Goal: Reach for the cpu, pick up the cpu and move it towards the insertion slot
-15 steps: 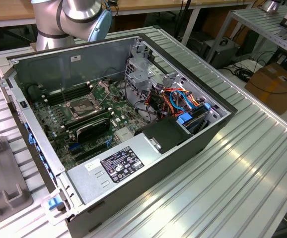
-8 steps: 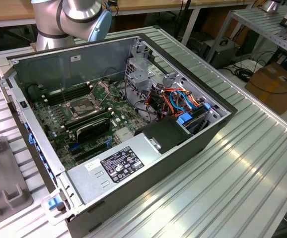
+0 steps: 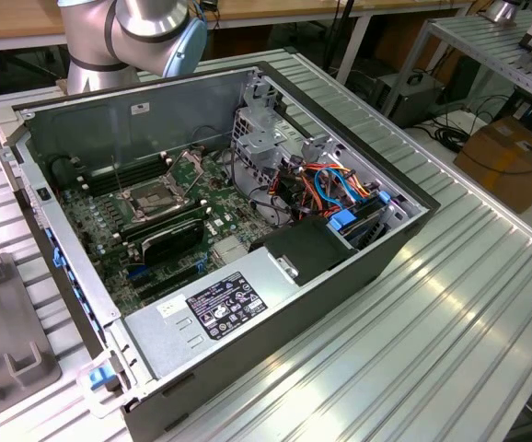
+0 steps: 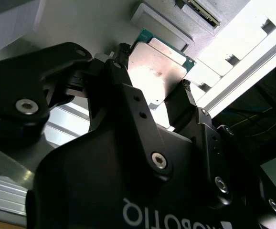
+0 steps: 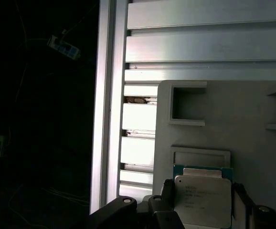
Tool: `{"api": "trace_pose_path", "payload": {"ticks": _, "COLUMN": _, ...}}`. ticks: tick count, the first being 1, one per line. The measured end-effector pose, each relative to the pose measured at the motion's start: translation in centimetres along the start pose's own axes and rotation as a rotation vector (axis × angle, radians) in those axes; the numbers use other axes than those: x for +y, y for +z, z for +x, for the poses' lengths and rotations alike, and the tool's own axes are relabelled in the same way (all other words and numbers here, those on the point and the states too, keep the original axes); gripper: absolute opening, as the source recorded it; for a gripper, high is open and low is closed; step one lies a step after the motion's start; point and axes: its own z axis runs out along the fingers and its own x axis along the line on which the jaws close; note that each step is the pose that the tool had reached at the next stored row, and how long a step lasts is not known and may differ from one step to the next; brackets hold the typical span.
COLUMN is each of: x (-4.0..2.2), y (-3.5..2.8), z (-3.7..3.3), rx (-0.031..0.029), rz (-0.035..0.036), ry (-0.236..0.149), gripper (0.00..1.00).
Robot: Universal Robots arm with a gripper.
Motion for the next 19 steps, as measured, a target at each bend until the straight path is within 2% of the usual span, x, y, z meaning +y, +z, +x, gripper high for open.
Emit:
{"api": "trace_pose_path", "payload": {"ticks": 10, "x": 0.0, "y": -0.09, "z": 0.0, "rx": 0.0001, "rz": -0.0005, "ry": 0.0, "gripper": 0.55}}
{"api": "trace_pose_path", "payload": {"ticks": 19, "x": 0.01, "y": -1.02, "z": 0.0, "rx": -0.0001, "rz": -0.0006, "ry": 0.0, "gripper": 0.55}}
